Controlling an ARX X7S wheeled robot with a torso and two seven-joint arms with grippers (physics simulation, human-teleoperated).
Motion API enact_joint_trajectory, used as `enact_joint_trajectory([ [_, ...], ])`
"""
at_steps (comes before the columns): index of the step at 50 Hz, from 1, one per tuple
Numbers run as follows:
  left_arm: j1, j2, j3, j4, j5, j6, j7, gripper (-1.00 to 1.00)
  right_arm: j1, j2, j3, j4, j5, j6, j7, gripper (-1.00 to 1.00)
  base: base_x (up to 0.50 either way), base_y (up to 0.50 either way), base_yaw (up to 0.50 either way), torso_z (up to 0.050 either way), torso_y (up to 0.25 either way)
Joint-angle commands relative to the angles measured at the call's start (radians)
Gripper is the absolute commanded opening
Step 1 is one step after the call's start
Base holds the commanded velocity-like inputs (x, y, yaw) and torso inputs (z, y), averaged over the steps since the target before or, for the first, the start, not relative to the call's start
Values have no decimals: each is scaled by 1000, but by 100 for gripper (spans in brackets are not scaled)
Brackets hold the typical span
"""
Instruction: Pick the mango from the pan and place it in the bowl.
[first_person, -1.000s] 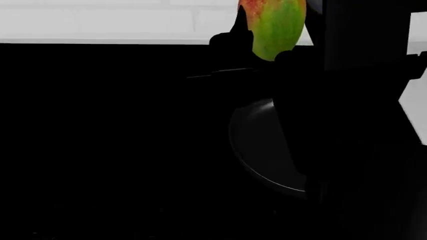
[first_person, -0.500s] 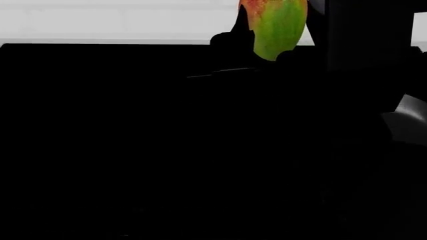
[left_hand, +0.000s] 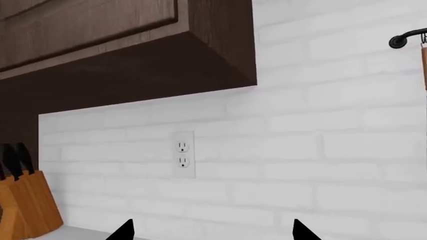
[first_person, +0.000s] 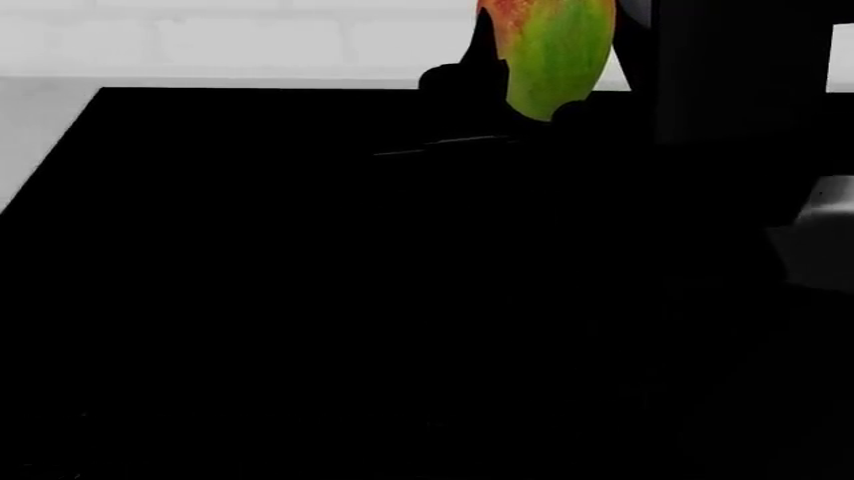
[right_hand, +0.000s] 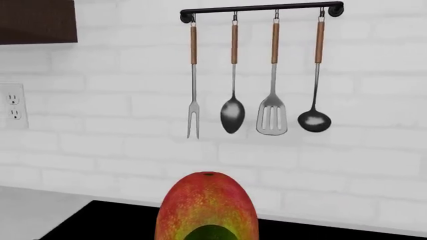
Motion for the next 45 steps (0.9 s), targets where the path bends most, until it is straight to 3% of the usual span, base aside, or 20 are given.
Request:
enact_joint_trajectory([
  [1,-10,23,-16,-9,18,1,14,100,8,-11,28,6,-22,-1,-32,-100,0,344,0,0,0],
  [7,-60,-3,14,-11,32,-57,23,100,4,-10,28,6,-23,-6,-35,-100,0,343,0,0,0],
  [13,-2,24,-21,-15,9,12,9,100,1,-9,27,5,-28,-10,-38,-100,0,340,0,0,0],
  [45,-10,14,-25,1,1,-13,9,100,10,2,24,-7,-7,-22,-21,-100,0,341,0,0,0],
])
